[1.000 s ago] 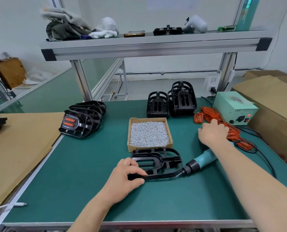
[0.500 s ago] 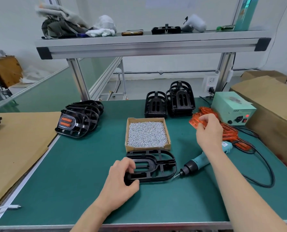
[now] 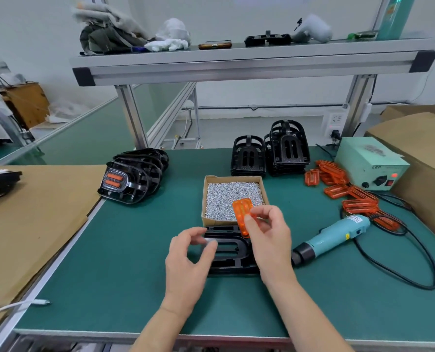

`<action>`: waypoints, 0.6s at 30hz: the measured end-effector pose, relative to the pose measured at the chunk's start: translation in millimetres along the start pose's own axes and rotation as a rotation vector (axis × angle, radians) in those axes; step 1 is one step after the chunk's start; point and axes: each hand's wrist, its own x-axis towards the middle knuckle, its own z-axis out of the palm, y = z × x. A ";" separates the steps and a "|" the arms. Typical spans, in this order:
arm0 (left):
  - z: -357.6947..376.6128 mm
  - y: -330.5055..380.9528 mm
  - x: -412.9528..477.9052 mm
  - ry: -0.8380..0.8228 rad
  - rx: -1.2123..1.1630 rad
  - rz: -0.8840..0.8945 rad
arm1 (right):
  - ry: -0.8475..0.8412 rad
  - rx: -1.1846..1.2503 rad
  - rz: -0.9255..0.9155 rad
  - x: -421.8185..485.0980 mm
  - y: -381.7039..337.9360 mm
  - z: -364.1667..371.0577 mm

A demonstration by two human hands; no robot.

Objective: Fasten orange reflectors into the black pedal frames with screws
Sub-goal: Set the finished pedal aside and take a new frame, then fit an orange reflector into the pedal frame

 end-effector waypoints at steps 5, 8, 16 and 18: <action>-2.4 2.5 1.9 0.006 0.017 0.097 | -0.070 -0.156 -0.108 -19.3 2.3 12.6; -2.0 5.1 -0.6 -0.039 0.058 0.150 | -0.107 -0.267 -0.277 -28.0 3.0 14.4; -3.5 3.1 -2.0 -0.120 0.016 0.137 | -0.149 -0.338 -0.443 -36.4 2.1 13.1; -3.7 3.6 -2.1 -0.108 0.019 0.133 | -0.149 -0.327 -0.436 -38.1 1.4 13.4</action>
